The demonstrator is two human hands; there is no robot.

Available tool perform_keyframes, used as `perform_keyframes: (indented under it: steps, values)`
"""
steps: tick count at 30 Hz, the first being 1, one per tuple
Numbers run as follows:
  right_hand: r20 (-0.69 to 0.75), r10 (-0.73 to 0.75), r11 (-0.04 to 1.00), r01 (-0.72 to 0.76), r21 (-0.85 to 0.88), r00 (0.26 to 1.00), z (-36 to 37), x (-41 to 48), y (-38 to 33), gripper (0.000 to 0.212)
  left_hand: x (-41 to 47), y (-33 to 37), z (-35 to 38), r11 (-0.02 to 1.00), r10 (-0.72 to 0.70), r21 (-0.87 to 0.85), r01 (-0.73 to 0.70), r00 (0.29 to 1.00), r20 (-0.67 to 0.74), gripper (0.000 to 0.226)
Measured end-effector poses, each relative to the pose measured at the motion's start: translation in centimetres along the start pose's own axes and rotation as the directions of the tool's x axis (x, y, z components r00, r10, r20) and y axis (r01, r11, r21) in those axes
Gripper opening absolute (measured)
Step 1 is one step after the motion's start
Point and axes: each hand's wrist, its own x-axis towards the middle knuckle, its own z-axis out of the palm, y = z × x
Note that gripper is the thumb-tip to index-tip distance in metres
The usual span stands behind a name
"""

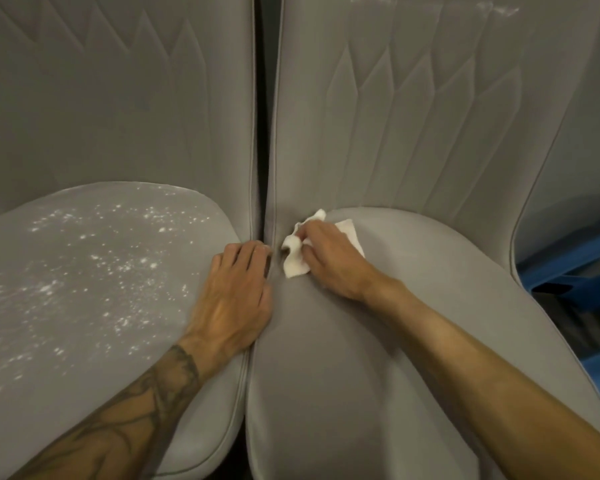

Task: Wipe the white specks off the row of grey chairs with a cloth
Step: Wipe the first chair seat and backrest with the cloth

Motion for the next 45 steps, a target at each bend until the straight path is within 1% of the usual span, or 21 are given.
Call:
perform_keyframes:
  steps: [2,3,5,7,9,13,14,17,19,21,24,25,27,30,34,35,38,40,41,43,45]
  values:
    - [-0.040,0.129,0.991,-0.130,-0.020,0.991,-0.3,1.3,0.1,0.019,0.0,-0.1,-0.3,0.997,-0.022,-0.075,0.023,1.000,0.015,0.029]
    - [-0.067,0.151,0.987,-0.154,-0.042,0.986,0.0,1.4,-0.5,0.020,0.1,-0.3,-0.5,0.992,-0.037,-0.124,0.038,0.999,0.013,0.027]
    - [-0.074,0.064,0.996,-0.068,-0.054,0.995,1.1,0.0,-2.3,0.016,0.3,-0.9,-0.7,0.974,-0.075,-0.213,0.074,0.997,0.004,0.026]
    - [-0.016,-0.063,0.998,0.063,0.002,0.998,1.5,-2.5,-3.3,0.011,0.3,-1.7,-0.7,0.966,-0.078,-0.249,0.075,0.997,-0.003,0.028]
    - [0.033,-0.100,0.994,0.098,0.056,0.994,0.6,-3.3,-2.6,0.010,0.1,-2.1,-0.7,0.969,-0.053,-0.241,0.049,0.999,-0.006,0.032]
    - [-0.045,0.080,0.997,-0.079,0.018,0.996,0.1,-0.9,-1.5,0.017,-0.2,-1.6,-0.6,0.985,-0.010,-0.171,0.007,1.000,-0.020,0.037]
    - [-0.068,0.081,0.997,-0.081,0.002,0.994,0.7,-0.8,-2.3,0.017,-0.2,-1.5,-0.6,0.986,-0.004,-0.169,0.000,1.000,-0.026,0.035]
    - [-0.049,-0.057,0.998,0.059,0.032,0.997,2.1,-3.3,-4.3,0.011,-0.1,-1.6,-0.3,0.981,-0.019,-0.194,0.013,0.999,-0.033,0.025]
    - [-0.006,-0.118,0.991,0.118,0.070,0.993,1.4,-4.9,-3.9,0.010,-0.3,-1.7,-0.3,0.983,-0.011,-0.182,0.004,0.999,-0.038,0.025]
    - [0.011,-0.099,0.994,0.099,0.045,0.995,0.5,-4.2,-3.2,0.012,-0.4,-1.7,-0.4,0.985,0.008,-0.170,-0.016,0.999,-0.046,0.027]
    - [-0.056,0.019,1.000,-0.020,-0.015,0.998,0.9,-1.9,-3.7,0.017,-0.3,-1.7,-0.5,0.982,0.018,-0.190,-0.027,0.999,-0.049,0.028]
    - [-0.073,0.012,1.000,-0.014,-0.021,0.997,1.5,-2.2,-4.5,0.017,-0.2,-1.8,-0.5,0.980,0.008,-0.200,-0.016,0.999,-0.040,0.028]
    - [-0.066,-0.073,0.997,0.075,0.034,0.995,2.3,-4.2,-5.7,0.014,-0.2,-2.0,-0.3,0.979,-0.011,-0.204,0.006,1.000,-0.028,0.030]
    - [0.029,-0.162,0.976,0.156,0.154,0.986,1.3,-6.5,-5.4,0.010,-0.4,-2.1,-0.3,0.982,-0.015,-0.191,0.010,1.000,-0.027,0.033]
    - [-0.065,0.019,0.996,-0.013,0.090,0.998,0.8,-3.4,-4.4,0.015,-0.3,-1.5,-0.7,0.979,-0.024,-0.204,0.016,0.999,-0.035,0.027]
    - [-0.087,0.017,0.998,-0.012,0.056,0.996,1.4,-3.4,-5.0,0.015,-0.3,-1.5,-0.8,0.979,-0.022,-0.202,0.017,0.999,-0.025,0.027]
    - [-0.085,-0.171,0.985,0.172,0.002,0.982,3.5,-5.8,-7.3,0.011,-0.5,-1.7,-0.9,0.981,0.000,-0.193,-0.002,1.000,-0.008,0.037]
    - [-0.059,-0.198,0.977,0.202,0.067,0.978,3.3,-6.6,-7.2,0.012,-0.6,-1.9,-0.8,0.982,-0.007,-0.189,0.006,1.000,-0.003,0.040]
    - [-0.055,-0.182,0.980,0.186,0.077,0.982,2.8,-6.2,-6.6,0.013,-0.5,-1.8,-0.8,0.983,-0.011,-0.184,0.011,1.000,-0.002,0.039]
    - [-0.057,-0.121,0.993,0.122,0.005,0.991,1.8,-4.6,-4.7,0.017,-0.3,-1.6,-0.7,0.982,-0.021,-0.187,0.018,1.000,-0.015,0.029]
    - [-0.076,0.000,0.996,-0.007,-0.093,0.997,0.7,-2.9,-2.1,0.021,-0.2,-1.6,-0.5,0.984,-0.024,-0.178,0.016,0.999,-0.046,0.020]
